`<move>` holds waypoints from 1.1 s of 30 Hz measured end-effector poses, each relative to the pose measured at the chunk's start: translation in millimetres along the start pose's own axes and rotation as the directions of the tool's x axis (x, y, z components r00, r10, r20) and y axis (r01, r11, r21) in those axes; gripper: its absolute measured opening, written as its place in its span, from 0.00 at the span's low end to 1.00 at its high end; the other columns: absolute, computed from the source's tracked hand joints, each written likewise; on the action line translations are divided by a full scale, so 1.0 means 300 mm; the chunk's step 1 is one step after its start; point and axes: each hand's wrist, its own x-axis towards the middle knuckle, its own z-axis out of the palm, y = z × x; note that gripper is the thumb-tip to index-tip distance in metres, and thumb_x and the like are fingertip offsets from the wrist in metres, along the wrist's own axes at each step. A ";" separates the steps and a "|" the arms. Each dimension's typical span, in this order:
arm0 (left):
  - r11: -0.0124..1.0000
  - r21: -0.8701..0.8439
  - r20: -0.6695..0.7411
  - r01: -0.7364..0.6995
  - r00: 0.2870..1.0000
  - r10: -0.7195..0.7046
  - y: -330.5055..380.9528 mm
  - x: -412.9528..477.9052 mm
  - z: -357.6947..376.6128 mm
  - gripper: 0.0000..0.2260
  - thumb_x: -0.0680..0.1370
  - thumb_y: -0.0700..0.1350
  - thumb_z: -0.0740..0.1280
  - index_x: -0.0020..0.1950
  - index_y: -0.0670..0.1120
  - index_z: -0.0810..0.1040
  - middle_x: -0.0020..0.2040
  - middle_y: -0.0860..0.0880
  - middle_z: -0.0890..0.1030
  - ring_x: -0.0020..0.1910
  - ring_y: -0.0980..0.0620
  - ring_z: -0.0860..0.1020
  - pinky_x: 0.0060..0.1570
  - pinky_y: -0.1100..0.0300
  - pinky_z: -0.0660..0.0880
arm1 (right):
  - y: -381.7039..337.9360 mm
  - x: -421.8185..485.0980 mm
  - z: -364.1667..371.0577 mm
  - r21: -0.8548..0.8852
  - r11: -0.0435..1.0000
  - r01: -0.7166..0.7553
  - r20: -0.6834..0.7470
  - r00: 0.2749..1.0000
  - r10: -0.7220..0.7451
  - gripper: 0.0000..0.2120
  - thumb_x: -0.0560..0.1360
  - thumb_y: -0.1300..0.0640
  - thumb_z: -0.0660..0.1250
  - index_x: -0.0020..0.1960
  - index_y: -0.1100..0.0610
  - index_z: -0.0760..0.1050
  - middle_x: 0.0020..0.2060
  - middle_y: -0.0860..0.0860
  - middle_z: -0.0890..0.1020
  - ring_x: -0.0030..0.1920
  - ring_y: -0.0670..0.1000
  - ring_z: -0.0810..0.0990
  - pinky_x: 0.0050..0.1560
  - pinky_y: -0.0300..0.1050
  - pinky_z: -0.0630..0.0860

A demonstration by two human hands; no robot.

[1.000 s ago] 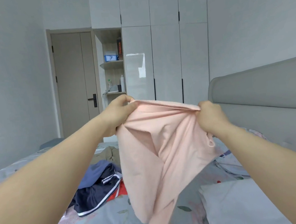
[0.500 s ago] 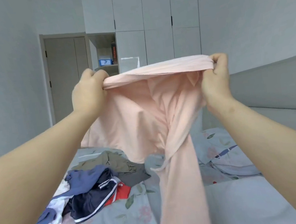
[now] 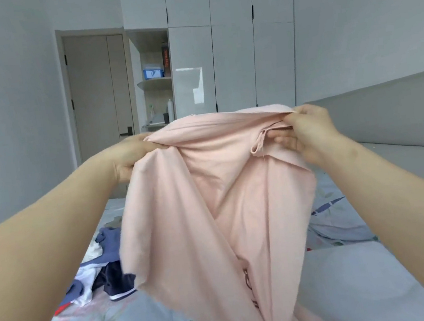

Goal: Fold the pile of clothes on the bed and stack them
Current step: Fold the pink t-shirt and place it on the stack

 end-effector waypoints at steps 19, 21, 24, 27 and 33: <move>0.652 0.738 0.048 0.173 0.951 -0.307 -1.040 0.120 0.196 0.28 0.79 0.43 0.65 0.76 0.43 0.58 0.76 0.46 0.54 0.75 0.49 0.55 0.68 0.62 0.55 | 1.030 -0.255 0.043 -0.759 0.651 -0.013 0.422 0.752 0.506 0.30 0.74 0.56 0.67 0.73 0.53 0.61 0.68 0.49 0.63 0.71 0.50 0.61 0.70 0.47 0.61; 0.651 0.737 0.101 0.182 0.923 -0.372 -1.144 0.025 0.230 0.24 0.79 0.42 0.64 0.74 0.44 0.61 0.74 0.48 0.59 0.74 0.50 0.58 0.68 0.63 0.56 | 1.093 -0.385 -0.031 -0.781 0.623 0.046 0.435 0.756 0.489 0.19 0.73 0.54 0.67 0.64 0.53 0.70 0.55 0.44 0.68 0.61 0.49 0.72 0.62 0.45 0.68; 0.694 0.683 0.092 0.229 0.915 -0.392 -1.236 -0.111 0.298 0.22 0.79 0.40 0.62 0.73 0.45 0.63 0.72 0.48 0.64 0.67 0.53 0.66 0.60 0.70 0.60 | 1.153 -0.524 -0.126 -0.763 0.547 0.343 0.498 0.852 0.160 0.07 0.70 0.50 0.64 0.44 0.53 0.73 0.41 0.44 0.72 0.43 0.50 0.74 0.46 0.40 0.67; 0.628 0.755 0.034 0.189 0.945 -0.325 -1.295 -0.211 0.348 0.26 0.76 0.54 0.61 0.73 0.50 0.62 0.72 0.54 0.64 0.69 0.55 0.64 0.67 0.62 0.59 | 1.162 -0.624 -0.186 -0.680 0.369 0.633 0.621 0.765 -0.167 0.08 0.69 0.48 0.64 0.38 0.52 0.68 0.35 0.46 0.74 0.39 0.50 0.71 0.43 0.42 0.64; 0.469 0.882 0.039 0.045 0.985 -0.169 -1.357 -0.348 0.406 0.40 0.63 0.67 0.46 0.73 0.54 0.64 0.69 0.57 0.65 0.69 0.60 0.59 0.69 0.56 0.53 | 1.175 -0.721 -0.241 -0.740 0.237 0.630 0.658 0.751 0.059 0.16 0.62 0.38 0.62 0.41 0.49 0.76 0.40 0.44 0.77 0.44 0.50 0.75 0.51 0.49 0.65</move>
